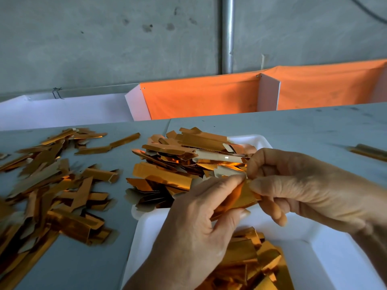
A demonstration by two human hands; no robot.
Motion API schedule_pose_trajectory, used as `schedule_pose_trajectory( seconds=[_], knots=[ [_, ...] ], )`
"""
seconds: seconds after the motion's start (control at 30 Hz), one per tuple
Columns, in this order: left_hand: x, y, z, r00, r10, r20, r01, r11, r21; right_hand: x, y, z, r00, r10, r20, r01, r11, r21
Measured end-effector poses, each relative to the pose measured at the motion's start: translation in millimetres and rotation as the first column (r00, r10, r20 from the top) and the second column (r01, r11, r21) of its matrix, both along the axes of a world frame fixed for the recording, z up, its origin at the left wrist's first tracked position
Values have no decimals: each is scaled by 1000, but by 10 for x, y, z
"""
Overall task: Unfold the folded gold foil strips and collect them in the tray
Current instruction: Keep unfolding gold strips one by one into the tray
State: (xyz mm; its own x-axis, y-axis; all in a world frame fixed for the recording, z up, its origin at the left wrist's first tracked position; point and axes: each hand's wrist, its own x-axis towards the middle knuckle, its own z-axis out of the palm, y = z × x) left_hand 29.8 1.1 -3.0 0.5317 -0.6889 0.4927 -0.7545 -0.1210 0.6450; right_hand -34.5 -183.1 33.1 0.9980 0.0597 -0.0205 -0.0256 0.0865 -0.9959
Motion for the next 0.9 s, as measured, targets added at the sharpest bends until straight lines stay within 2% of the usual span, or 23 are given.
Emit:
schedule_pose_trajectory(
  seconds=[0.27, 0.5, 0.77, 0.9],
  knots=[
    [0, 18, 0, 997, 1, -80, -2, 1000, -10, 1, -5, 1, 999, -35, 10, 34, 999, 4],
    [-12, 25, 24, 999, 50, -1, -50, 999, 4, 7, 50, -10, 993, -71, 93, 79, 993, -91],
    [-12, 41, 29, 1000, 4, 19, -4, 1000, 13, 3, -91, -63, 996, 68, 54, -70, 997, 35],
    [-10, 56, 37, 997, -59, -52, 58, 998, -30, 32, -76, -94, 990, 132, 48, -139, 971, 195]
  ],
)
